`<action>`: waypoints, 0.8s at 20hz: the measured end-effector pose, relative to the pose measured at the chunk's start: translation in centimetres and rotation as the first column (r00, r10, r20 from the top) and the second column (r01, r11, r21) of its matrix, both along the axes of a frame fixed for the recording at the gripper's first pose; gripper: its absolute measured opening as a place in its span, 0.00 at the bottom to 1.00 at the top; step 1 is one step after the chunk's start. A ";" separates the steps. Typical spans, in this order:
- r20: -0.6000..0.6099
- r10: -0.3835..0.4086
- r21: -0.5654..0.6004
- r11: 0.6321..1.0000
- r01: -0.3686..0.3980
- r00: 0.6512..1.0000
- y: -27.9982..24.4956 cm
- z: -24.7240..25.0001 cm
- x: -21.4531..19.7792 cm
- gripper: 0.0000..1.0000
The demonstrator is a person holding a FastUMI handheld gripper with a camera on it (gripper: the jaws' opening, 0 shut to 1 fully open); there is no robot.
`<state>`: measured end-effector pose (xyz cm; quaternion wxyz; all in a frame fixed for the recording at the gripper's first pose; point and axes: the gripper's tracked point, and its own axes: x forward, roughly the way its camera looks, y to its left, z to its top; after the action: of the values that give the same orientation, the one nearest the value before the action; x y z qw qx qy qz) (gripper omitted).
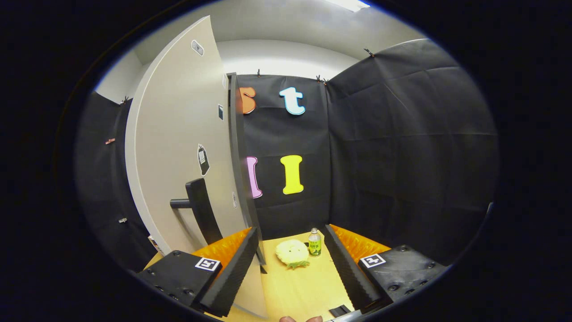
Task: Open the shoe cabinet door, grab the shoes and put them into the shoe cabinet, then close the shoe cabinet door.
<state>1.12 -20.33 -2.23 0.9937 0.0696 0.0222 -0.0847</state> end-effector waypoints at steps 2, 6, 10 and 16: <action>0.005 0.007 0.006 1.000 -0.007 1.000 2.2 0.0 -0.3 0.98; 0.012 0.003 0.039 0.999 -0.003 1.000 6.5 -0.2 -0.7 0.98; 0.013 0.039 0.060 0.997 -0.040 0.999 11.2 -0.7 0.5 0.98; 0.003 0.143 0.062 0.988 -0.143 0.990 19.1 -1.0 3.4 0.98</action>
<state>4.54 -1.21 -3.22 0.9946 0.0988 0.0303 -0.0127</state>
